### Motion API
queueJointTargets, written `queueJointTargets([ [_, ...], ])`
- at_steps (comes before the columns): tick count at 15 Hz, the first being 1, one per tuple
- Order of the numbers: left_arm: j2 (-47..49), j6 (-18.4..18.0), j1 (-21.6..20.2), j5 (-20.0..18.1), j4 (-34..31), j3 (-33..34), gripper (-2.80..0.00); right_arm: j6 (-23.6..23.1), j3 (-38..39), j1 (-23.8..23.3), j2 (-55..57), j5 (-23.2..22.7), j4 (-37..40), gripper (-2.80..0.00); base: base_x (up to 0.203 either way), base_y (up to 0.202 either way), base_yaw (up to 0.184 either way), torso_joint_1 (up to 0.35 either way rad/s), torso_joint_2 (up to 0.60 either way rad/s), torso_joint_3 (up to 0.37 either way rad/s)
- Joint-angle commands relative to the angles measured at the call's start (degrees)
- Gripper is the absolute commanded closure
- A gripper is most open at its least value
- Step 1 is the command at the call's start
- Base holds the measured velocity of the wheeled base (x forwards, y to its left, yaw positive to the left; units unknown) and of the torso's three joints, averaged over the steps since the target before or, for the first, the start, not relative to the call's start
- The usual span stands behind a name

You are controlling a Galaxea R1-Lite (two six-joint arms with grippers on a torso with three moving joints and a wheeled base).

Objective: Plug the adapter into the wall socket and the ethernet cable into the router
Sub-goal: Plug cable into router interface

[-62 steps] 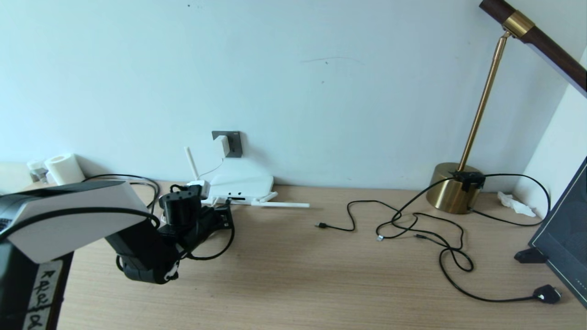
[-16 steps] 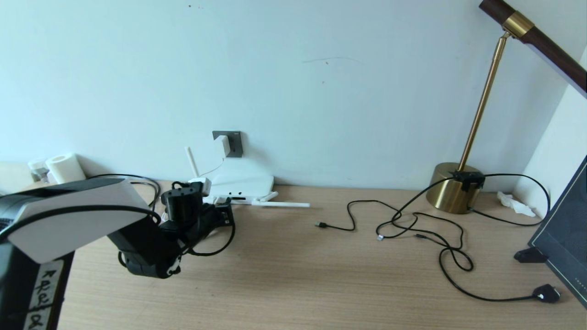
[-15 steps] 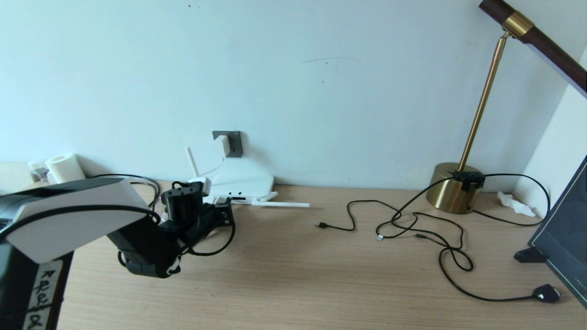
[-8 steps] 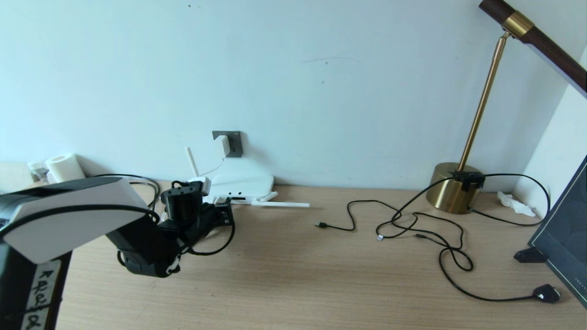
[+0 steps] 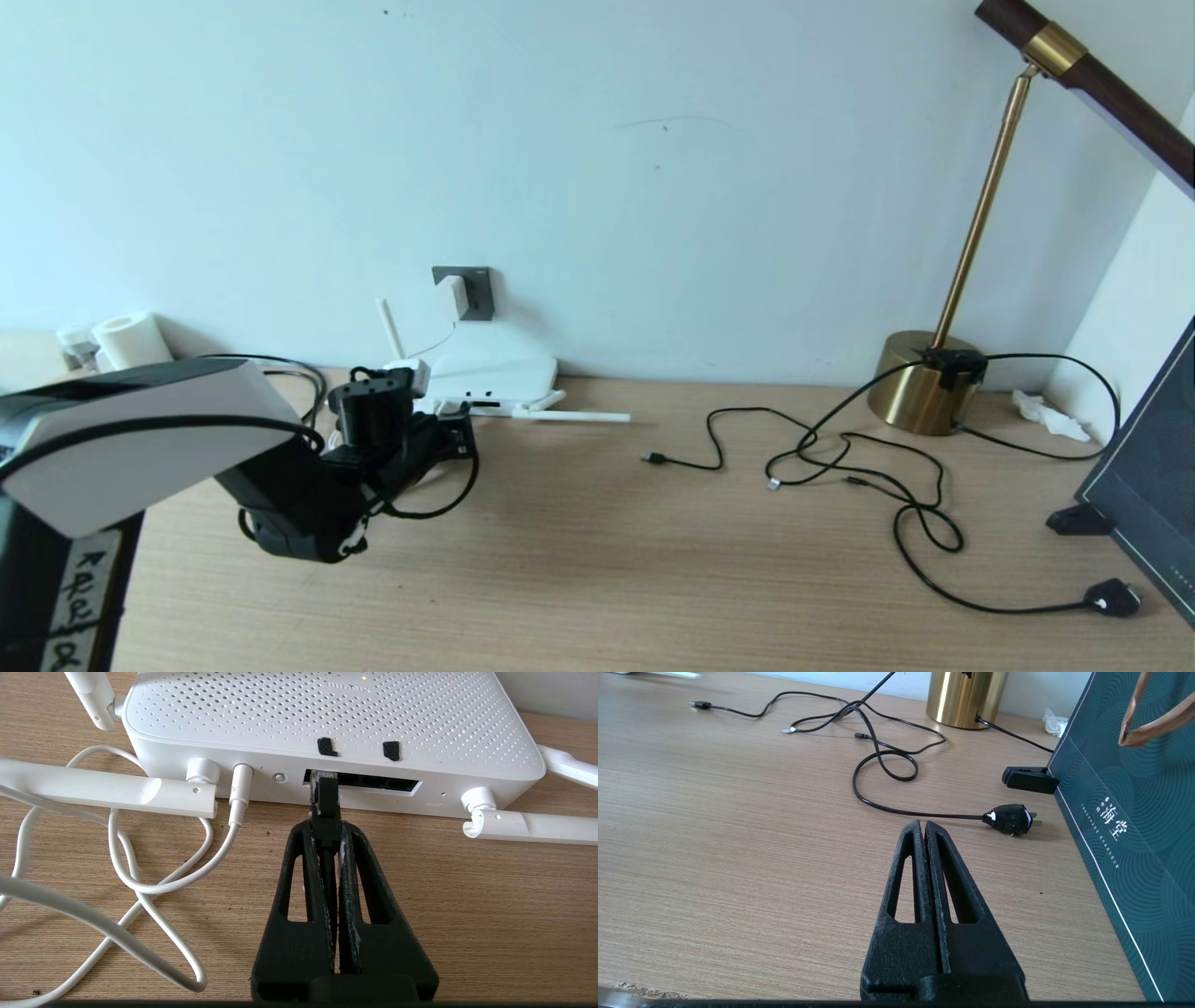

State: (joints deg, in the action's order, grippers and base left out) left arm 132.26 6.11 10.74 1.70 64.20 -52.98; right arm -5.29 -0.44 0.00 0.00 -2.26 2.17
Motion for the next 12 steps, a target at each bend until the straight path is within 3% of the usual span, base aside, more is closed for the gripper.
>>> queueJointTargets([
  [1, -0.6, 0.0, 0.1, 0.6, -0.5, -0.1, 0.00, -0.1, 0.0, 0.0, 0.1, 0.0, 0.0, 0.00, 0.000, 0.000, 0.000, 0.000, 0.00, 0.000],
  [12, -1.2, 0.0, 0.1, 1.3, -0.6, 0.4, 0.00, -0.1, 0.0, 0.0, 0.1, 0.0, 0.0, 0.00, 0.000, 0.000, 0.000, 0.000, 0.00, 0.000],
])
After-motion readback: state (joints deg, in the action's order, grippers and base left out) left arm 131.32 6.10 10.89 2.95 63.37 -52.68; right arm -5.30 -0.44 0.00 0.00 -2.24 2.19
